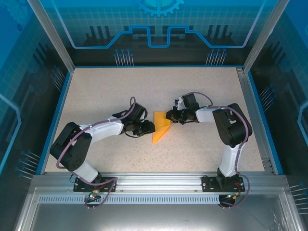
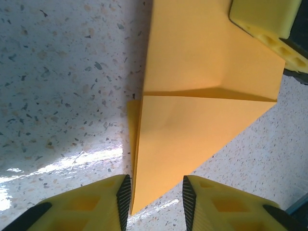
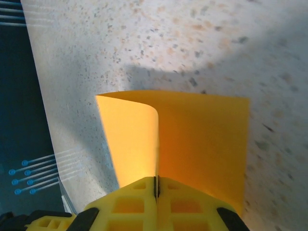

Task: Fold a paper plane with a square sheet of paper (pick it up from the middle)
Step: Fourth fold the wing at the center of the table.

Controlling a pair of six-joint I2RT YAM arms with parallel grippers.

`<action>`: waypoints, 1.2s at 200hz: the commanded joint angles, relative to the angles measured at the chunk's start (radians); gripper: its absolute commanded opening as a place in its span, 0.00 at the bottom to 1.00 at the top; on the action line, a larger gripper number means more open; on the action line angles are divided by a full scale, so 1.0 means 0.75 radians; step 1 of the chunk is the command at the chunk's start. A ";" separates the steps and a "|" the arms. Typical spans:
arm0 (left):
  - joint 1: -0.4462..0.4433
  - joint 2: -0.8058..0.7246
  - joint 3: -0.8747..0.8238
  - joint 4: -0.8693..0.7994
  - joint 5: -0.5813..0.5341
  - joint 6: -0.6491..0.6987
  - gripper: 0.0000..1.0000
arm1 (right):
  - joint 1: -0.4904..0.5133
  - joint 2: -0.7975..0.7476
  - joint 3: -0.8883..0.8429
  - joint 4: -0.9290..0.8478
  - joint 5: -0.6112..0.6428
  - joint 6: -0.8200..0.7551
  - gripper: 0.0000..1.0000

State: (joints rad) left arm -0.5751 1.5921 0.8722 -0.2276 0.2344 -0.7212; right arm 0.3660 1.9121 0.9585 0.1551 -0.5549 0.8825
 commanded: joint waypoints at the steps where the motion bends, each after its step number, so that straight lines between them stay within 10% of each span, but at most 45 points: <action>1: -0.017 -0.025 0.021 -0.025 -0.021 0.055 0.39 | 0.016 -0.107 -0.055 0.092 0.117 0.098 0.01; 165: -0.154 -0.091 0.107 -0.204 -0.393 0.188 0.52 | 0.130 -0.060 0.076 -0.005 0.205 0.196 0.04; 240: -0.173 -0.088 0.120 -0.186 -0.325 0.229 0.54 | 0.180 -0.091 0.223 -0.229 0.221 0.141 0.04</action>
State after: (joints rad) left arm -0.6907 1.5291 0.9352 -0.3470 -0.0193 -0.5892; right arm 0.4839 1.8687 1.0786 0.0940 -0.3996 1.0172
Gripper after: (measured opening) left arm 0.542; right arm 0.044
